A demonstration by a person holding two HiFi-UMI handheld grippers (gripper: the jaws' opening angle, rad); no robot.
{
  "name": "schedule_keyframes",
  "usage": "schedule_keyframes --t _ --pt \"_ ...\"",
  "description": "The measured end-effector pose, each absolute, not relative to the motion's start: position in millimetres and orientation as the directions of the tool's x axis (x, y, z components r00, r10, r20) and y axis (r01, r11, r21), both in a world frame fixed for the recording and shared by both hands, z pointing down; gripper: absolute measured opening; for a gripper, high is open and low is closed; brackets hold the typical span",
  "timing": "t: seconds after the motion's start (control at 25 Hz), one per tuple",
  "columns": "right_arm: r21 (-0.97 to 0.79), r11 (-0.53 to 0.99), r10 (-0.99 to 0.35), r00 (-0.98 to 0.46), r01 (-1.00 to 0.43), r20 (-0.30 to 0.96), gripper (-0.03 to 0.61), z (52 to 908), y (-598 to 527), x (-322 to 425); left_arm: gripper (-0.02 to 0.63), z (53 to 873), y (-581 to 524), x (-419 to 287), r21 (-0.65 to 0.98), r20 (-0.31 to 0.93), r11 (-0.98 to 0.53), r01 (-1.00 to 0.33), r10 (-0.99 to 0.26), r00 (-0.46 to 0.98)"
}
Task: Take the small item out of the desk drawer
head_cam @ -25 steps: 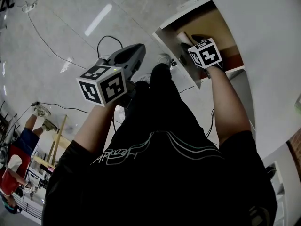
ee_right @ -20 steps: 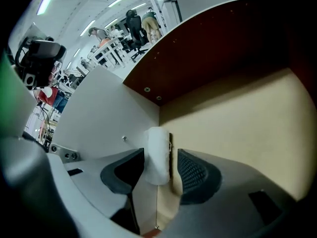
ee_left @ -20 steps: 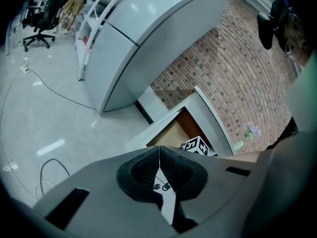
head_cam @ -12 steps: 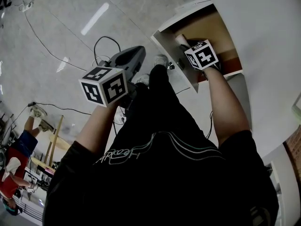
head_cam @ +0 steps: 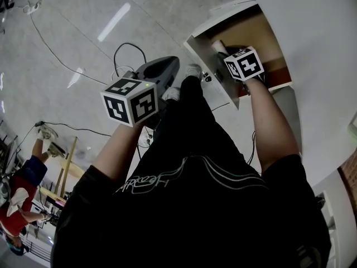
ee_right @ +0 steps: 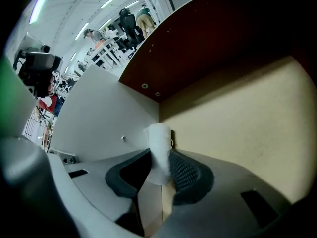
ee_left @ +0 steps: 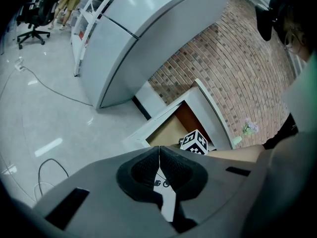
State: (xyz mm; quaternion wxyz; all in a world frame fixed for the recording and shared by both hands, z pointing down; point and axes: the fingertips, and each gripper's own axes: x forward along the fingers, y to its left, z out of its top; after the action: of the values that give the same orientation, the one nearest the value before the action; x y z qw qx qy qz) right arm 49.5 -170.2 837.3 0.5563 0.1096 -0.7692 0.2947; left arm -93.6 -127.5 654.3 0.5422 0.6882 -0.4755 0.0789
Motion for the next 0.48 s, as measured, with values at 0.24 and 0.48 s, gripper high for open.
schedule_keyframes --t 0.24,0.48 --pt "-0.285 0.806 0.088 -0.371 -0.519 0.924 0.137 804 -177 46 0.023 636 -121 -87 0.685 0.608 0.012 -0.729 -0.562 0.562" --pt "-0.251 0.808 0.006 -0.417 -0.534 0.909 0.137 739 -180 47 0.023 600 -113 -83 0.692 0.589 -0.029 -0.721 -0.554 0.588"
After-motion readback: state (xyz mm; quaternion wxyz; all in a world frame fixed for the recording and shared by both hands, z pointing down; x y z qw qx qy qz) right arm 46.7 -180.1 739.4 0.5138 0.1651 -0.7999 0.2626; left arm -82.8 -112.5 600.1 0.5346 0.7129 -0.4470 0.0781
